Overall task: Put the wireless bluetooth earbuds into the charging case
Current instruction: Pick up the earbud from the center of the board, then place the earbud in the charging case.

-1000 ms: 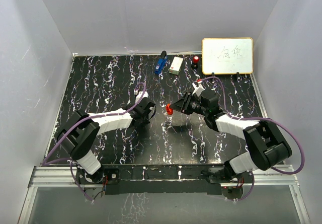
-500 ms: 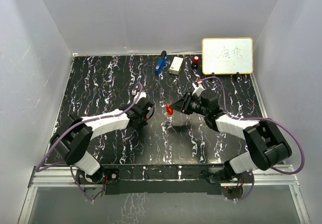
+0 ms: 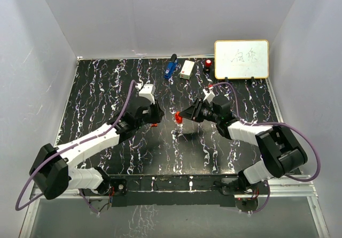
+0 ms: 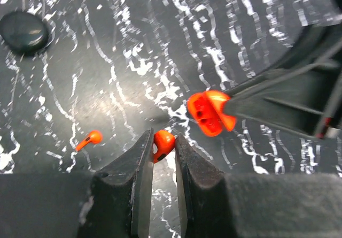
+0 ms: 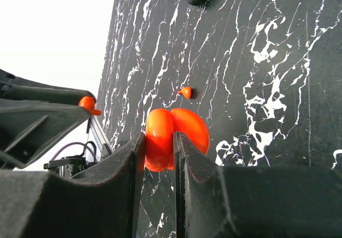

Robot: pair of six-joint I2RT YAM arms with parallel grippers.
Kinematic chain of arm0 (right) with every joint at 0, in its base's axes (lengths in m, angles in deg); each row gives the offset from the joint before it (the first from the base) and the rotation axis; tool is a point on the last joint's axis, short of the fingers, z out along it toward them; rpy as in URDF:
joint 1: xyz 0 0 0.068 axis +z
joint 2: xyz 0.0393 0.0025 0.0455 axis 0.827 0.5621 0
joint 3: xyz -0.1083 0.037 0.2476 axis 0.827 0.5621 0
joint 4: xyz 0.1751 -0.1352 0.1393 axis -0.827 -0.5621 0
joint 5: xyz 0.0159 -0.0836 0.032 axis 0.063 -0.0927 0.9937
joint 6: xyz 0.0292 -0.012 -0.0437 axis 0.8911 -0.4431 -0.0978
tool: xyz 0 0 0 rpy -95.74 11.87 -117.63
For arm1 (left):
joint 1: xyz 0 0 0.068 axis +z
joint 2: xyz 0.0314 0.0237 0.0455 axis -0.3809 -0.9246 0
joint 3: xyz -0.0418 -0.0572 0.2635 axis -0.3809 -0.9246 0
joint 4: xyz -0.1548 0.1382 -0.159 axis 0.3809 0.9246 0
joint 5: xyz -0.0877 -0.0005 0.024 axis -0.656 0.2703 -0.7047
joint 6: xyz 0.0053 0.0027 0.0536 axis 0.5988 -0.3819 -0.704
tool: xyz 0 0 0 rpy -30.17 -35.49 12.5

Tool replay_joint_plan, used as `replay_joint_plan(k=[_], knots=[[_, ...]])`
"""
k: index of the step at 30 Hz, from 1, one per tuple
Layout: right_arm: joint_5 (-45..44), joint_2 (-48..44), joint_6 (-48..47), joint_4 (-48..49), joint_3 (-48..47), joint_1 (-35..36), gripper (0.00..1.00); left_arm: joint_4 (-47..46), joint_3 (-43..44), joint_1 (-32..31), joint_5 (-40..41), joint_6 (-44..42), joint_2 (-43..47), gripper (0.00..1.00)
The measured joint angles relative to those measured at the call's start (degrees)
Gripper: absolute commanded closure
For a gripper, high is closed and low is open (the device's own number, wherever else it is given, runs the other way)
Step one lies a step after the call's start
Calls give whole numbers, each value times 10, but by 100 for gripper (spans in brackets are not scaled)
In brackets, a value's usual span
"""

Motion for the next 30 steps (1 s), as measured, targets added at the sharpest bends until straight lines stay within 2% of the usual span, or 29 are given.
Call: replay_joint_plan(k=[9,15,23,30], knots=[[27,23,55,50,0,0,91,-177,-57,0,-62,-19,36,100],[35,38,112,114,1,0,91,-272,-94,0,-67,-12,37,100],[35,53,184,205,9,0,91,-334,-102,0,-70,1,40,100],[38,73,233,264,24,0,91,-346,-102,22,-109,29,44,100]])
